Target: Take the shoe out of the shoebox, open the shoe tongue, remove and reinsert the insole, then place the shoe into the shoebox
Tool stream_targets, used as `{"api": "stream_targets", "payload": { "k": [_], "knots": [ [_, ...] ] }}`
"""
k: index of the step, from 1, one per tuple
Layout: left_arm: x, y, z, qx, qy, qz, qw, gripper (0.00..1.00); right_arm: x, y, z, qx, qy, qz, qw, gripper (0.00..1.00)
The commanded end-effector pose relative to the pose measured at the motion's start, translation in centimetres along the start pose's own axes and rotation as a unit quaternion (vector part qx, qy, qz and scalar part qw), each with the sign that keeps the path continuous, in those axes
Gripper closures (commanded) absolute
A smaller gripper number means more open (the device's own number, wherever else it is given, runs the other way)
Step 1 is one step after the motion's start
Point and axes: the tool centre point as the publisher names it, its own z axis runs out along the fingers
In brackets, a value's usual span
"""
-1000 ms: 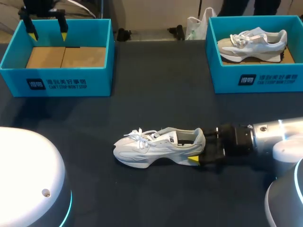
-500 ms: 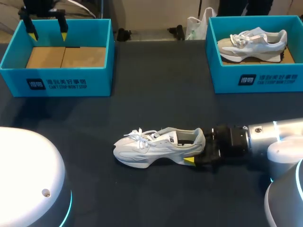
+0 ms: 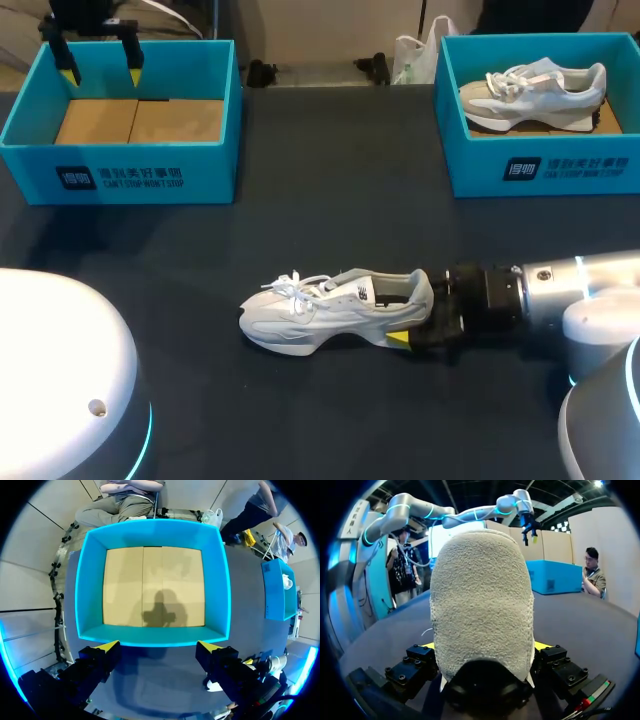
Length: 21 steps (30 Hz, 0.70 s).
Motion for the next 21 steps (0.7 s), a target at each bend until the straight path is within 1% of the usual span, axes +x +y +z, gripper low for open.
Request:
{"api": "stream_targets", "payload": {
  "k": [1,21],
  "knots": [
    [0.00,-0.01,-0.02,0.000,0.000,0.000,1.000,0.00,-0.15,0.05,0.17,-0.003,-0.001,-0.004,1.000,0.00],
    [0.00,-0.01,-0.02,0.000,0.000,0.000,1.000,0.00,0.21,0.84,-0.08,0.000,-0.002,-0.011,1.000,0.00]
  ]
}}
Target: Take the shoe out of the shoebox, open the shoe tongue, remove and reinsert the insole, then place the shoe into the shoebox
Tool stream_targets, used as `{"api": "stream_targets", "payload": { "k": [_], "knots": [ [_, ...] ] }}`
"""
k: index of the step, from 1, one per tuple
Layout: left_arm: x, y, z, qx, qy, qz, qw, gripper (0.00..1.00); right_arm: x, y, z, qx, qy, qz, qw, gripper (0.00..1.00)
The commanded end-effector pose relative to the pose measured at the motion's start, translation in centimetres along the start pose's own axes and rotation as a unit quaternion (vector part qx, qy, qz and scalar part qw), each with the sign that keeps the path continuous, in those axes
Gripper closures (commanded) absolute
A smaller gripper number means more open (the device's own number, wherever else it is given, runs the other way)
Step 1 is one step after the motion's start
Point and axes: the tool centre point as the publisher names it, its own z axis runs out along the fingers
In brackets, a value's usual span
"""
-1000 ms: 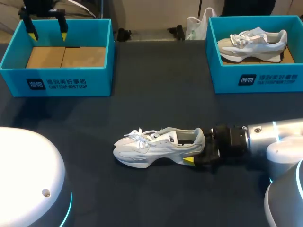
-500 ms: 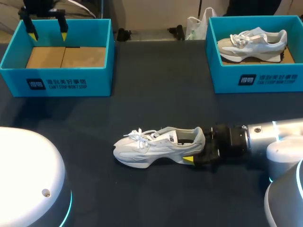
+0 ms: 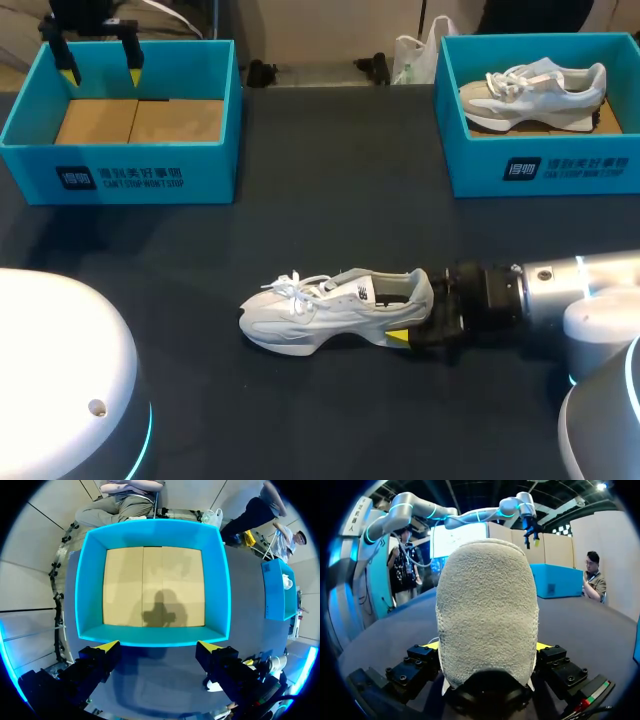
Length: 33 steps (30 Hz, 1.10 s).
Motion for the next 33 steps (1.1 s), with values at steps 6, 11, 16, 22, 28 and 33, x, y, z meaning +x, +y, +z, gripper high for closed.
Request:
{"api": "stream_targets", "payload": {
  "k": [6,11,16,22,28,33],
  "knots": [
    [0.00,-0.01,-0.02,0.000,0.000,0.000,1.000,0.00,-0.07,0.13,0.02,0.007,0.002,0.001,1.000,0.00],
    [0.00,-0.01,-0.02,0.000,0.000,0.000,1.000,0.00,-0.25,0.03,0.17,0.008,0.005,0.003,1.000,1.00],
    [0.00,-0.01,-0.02,0.000,0.000,0.000,1.000,0.00,-0.23,-0.18,0.22,0.008,0.006,0.004,1.000,1.00],
    [0.00,-0.01,-0.02,0.000,0.000,0.000,1.000,0.00,0.02,-0.08,0.22,0.011,0.007,0.002,1.000,1.00],
    [0.00,-0.01,-0.02,0.000,0.000,0.000,1.000,0.00,0.12,0.01,0.18,0.011,0.008,0.000,1.000,1.00],
    [0.00,-0.01,-0.02,0.000,0.000,0.000,1.000,0.00,0.12,0.01,0.18,0.011,0.008,0.000,1.000,1.00]
  ]
}}
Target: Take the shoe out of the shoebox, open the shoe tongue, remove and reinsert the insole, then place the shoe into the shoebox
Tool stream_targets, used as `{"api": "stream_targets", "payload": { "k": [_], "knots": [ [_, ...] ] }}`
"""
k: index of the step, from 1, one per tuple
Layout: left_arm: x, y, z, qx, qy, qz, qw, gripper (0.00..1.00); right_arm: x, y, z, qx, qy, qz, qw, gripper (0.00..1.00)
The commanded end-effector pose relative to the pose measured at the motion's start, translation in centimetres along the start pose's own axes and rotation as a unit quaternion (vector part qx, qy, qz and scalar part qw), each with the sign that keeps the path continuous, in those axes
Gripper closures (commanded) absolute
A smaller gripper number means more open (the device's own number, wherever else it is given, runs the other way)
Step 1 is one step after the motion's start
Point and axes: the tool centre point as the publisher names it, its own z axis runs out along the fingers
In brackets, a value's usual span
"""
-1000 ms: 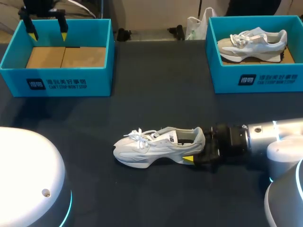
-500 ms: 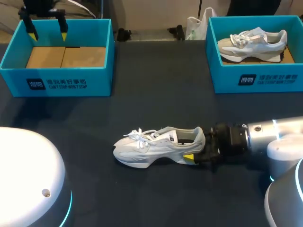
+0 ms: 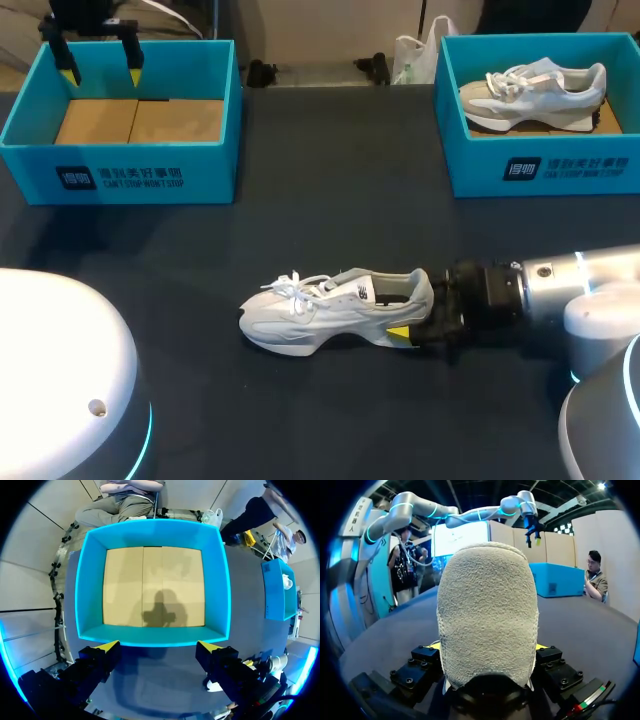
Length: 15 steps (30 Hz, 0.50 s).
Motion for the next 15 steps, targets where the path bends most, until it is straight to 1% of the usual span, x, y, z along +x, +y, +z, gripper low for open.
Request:
{"api": "stream_targets", "payload": {
  "k": [1,3,4,6,8,10,11,15],
  "knots": [
    [0.0,0.0,0.0,0.000,0.000,0.000,1.000,0.00,0.1,0.1,0.3,0.004,0.001,0.001,1.000,1.00],
    [0.0,0.0,0.0,0.000,0.000,0.000,1.000,0.00,0.1,0.1,0.3,0.004,0.001,0.001,1.000,1.00],
    [0.6,0.6,-0.4,0.006,-0.001,0.000,1.000,0.00,0.1,0.1,0.3,0.004,0.001,0.001,1.000,1.00],
    [1.6,2.2,-1.0,0.023,0.009,0.016,1.000,0.00,0.1,0.1,0.3,0.004,0.001,0.001,1.000,1.00],
    [2.6,3.5,-1.3,0.025,0.015,0.024,0.999,0.00,0.1,0.1,0.3,0.004,0.001,0.001,1.000,1.00],
    [3.7,4.8,-1.3,0.037,0.014,0.023,0.999,0.00,0.1,0.1,0.3,0.004,0.001,0.001,1.000,1.00],
    [4.2,5.6,-1.4,0.029,0.016,0.033,0.999,0.00,0.1,0.1,0.3,0.004,0.001,0.001,1.000,1.00],
    [6.4,8.4,-1.4,0.043,0.013,0.040,0.998,0.00,0.1,0.1,0.3,0.004,0.001,0.001,1.000,1.00]
  ]
}}
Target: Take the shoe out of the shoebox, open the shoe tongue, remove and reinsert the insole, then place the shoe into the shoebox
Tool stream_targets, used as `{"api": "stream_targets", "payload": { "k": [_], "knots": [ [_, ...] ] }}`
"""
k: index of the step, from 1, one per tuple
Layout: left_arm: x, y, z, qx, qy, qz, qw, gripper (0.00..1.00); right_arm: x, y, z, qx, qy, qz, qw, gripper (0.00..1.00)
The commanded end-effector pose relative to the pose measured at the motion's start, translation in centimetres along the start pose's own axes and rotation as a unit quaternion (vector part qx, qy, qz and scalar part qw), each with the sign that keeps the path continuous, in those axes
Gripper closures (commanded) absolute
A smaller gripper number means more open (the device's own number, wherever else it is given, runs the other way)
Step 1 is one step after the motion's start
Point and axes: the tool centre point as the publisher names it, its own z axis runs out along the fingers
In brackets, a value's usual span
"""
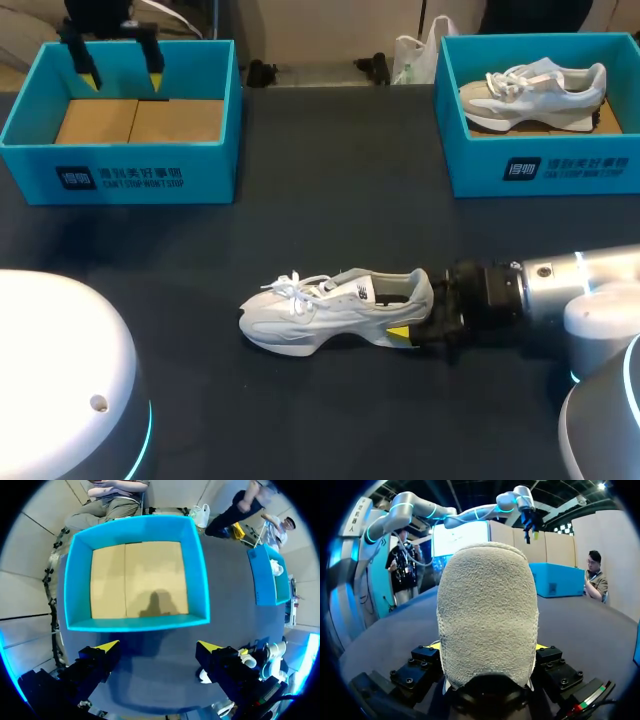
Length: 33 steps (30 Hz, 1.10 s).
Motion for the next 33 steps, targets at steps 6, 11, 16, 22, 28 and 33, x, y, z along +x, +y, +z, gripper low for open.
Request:
{"api": "stream_targets", "payload": {
  "k": [6,11,16,22,28,33],
  "knots": [
    [5.8,7.9,0.2,0.046,-0.003,0.012,0.999,0.00,0.1,0.1,0.3,0.004,0.001,0.001,1.000,1.00],
    [9.1,10.4,0.6,0.033,0.002,0.002,0.999,0.00,0.1,0.1,0.3,0.004,0.001,0.001,1.000,1.00],
    [9.1,10.4,0.6,0.033,0.002,0.002,0.999,0.00,0.1,0.1,0.3,0.004,0.001,0.001,1.000,1.00],
    [9.1,10.4,0.6,0.033,0.002,0.002,0.999,0.00,0.1,0.1,0.3,0.004,0.001,0.001,1.000,1.00],
    [13.3,13.1,1.3,0.019,0.014,0.006,1.000,0.00,0.1,0.1,0.3,0.004,0.001,0.001,1.000,1.00],
    [17.8,16.0,2.0,0.000,0.020,0.024,1.000,0.00,0.1,0.1,0.3,0.004,0.001,0.001,1.000,1.00]
  ]
}}
